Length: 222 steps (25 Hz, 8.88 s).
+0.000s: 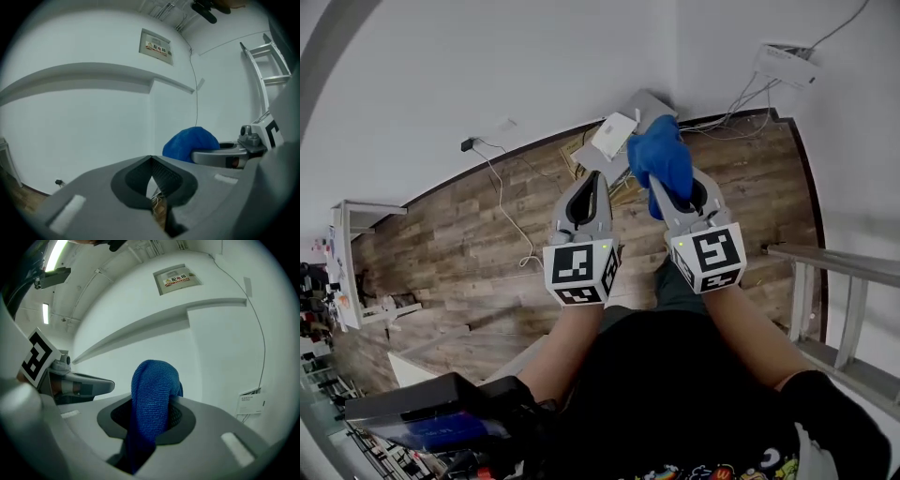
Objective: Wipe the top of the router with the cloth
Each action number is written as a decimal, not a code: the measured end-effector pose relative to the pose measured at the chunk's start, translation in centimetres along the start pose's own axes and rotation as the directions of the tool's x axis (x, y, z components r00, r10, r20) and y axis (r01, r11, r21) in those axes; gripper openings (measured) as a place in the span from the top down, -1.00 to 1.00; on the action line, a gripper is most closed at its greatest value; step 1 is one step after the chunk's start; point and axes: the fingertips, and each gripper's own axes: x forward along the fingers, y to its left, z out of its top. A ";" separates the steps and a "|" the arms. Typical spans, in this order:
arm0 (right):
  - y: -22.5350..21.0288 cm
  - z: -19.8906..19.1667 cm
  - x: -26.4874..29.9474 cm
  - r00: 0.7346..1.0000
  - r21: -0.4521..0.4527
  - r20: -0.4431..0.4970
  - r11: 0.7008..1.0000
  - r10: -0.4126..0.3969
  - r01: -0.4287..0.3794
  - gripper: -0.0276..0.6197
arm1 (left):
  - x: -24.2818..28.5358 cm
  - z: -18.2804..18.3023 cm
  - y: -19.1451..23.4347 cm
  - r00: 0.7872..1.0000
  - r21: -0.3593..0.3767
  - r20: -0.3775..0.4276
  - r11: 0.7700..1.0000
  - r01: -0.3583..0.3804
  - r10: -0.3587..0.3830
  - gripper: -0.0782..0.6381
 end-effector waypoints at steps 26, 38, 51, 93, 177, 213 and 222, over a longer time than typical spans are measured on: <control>-3.3 -8.3 20.4 0.983 -0.026 -0.174 0.998 0.056 -0.061 0.54 | 16.8 -6.3 13.8 0.997 -0.057 -0.044 0.997 0.060 -0.062 0.78; -5.2 -25.1 29.9 0.994 -0.034 -0.108 0.999 0.012 -0.016 0.54 | 25.4 -22.1 19.1 0.999 -0.032 0.045 0.999 0.014 -0.012 0.78; -10.0 -40.3 36.2 0.999 -0.110 -0.037 0.994 -0.009 0.005 0.55 | 33.1 -34.8 21.6 0.984 0.036 0.177 0.999 -0.010 0.003 0.78; -12.7 -48.1 41.3 0.970 -0.219 -0.242 0.975 -0.028 -0.027 0.58 | 38.6 -42.5 23.4 0.972 -0.002 0.224 0.998 0.068 -0.066 0.78; 1.6 -35.0 33.7 0.941 -0.132 0.007 0.933 0.338 -0.334 0.58 | 32.1 -38.8 26.1 0.966 0.014 0.230 0.993 0.117 -0.117 0.78; 3.4 -39.3 35.2 0.914 -0.010 -0.162 0.926 0.372 -0.378 0.58 | 29.5 -37.9 26.4 0.990 0.040 0.140 0.999 0.003 -0.009 0.78; -7.4 -33.6 35.7 0.970 -0.150 -0.003 0.959 0.244 -0.242 0.58 | 32.9 -28.0 24.5 0.956 0.103 0.289 0.995 0.018 -0.047 0.78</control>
